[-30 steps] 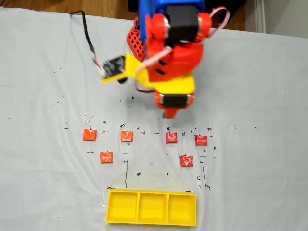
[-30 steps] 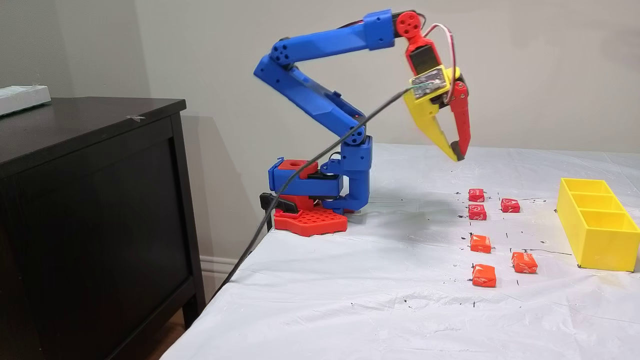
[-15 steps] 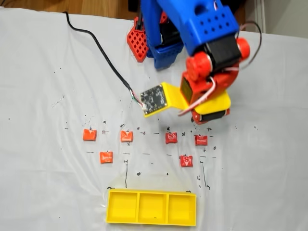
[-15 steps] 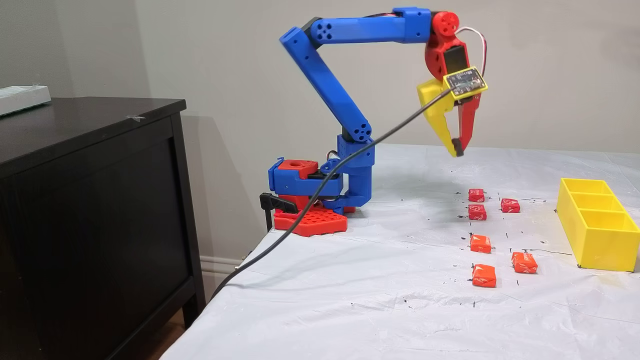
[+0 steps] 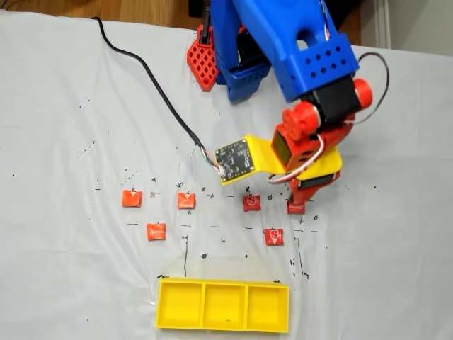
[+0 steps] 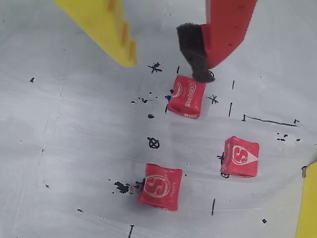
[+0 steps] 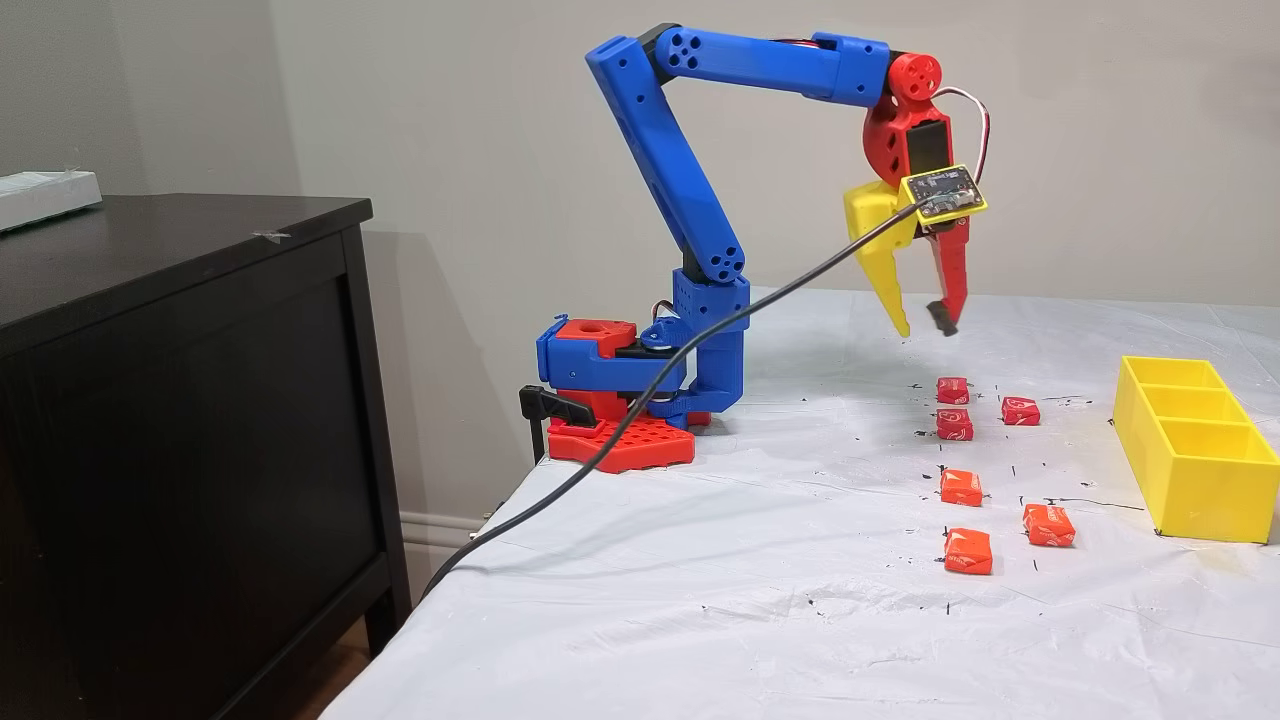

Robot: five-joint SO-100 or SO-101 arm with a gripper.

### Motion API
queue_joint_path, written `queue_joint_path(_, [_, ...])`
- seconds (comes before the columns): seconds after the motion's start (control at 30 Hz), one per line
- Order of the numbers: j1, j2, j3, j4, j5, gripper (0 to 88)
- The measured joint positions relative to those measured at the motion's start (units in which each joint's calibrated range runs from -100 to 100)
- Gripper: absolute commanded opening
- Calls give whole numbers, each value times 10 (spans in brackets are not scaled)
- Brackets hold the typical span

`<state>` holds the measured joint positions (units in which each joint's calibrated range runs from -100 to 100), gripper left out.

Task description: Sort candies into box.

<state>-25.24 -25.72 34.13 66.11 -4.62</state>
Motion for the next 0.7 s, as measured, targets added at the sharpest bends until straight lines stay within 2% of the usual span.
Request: queue_joint_path(0.7, [0,92,-32,-26,7,276])
